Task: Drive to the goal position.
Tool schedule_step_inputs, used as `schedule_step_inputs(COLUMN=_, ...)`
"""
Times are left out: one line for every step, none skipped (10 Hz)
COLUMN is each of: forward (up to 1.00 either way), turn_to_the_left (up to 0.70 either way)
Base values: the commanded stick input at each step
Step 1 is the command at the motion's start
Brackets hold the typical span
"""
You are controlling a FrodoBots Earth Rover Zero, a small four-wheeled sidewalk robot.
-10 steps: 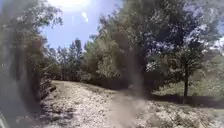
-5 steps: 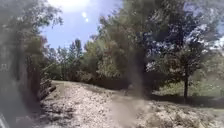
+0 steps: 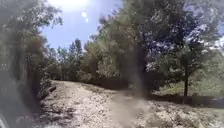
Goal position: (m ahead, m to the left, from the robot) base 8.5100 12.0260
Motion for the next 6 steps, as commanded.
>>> schedule_step_inputs(forward=0.04, turn_to_the_left=0.04)
schedule_step_inputs(forward=0.04, turn_to_the_left=0.04)
schedule_step_inputs(forward=0.04, turn_to_the_left=0.04)
schedule_step_inputs(forward=0.04, turn_to_the_left=0.04)
schedule_step_inputs(forward=0.04, turn_to_the_left=0.04)
schedule_step_inputs(forward=0.04, turn_to_the_left=0.04)
